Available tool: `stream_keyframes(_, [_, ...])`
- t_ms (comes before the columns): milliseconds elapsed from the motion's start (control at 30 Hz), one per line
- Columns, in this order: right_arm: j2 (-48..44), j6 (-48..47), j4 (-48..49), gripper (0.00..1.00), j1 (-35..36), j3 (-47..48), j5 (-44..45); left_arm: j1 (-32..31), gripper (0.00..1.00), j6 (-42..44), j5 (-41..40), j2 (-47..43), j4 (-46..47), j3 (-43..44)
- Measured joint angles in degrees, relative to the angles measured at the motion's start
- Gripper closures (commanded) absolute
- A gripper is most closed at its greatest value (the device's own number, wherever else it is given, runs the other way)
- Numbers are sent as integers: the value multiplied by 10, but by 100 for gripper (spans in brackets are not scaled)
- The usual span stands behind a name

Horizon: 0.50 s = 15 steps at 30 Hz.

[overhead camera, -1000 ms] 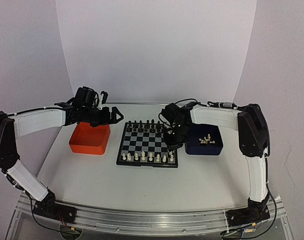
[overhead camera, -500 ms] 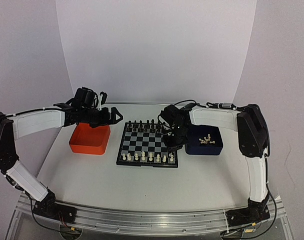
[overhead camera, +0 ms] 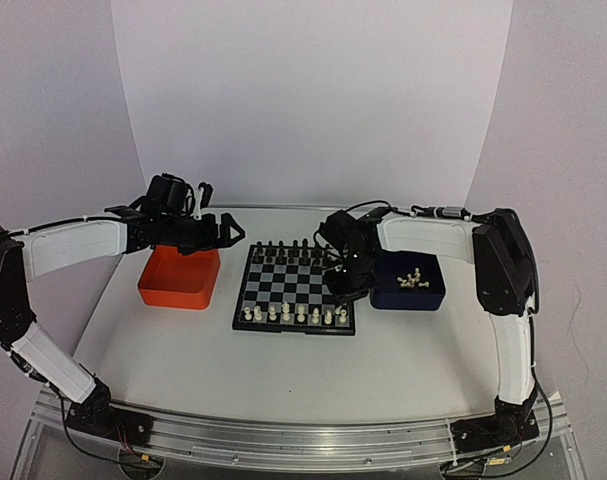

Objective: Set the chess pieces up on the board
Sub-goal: Place the chess piece on the chessboard.

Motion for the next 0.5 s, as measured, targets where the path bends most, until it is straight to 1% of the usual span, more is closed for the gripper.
stream_keyframes(67, [0, 0, 0, 80, 1, 0, 0, 0, 0, 0, 0, 0, 0, 0])
stream_keyframes(133, [0, 1, 0, 81, 1, 0, 1, 0, 0, 0, 0, 0, 0, 0])
stream_keyframes(500, [0, 0, 0, 81, 1, 0, 5, 0, 0, 1, -4, -2, -1, -4])
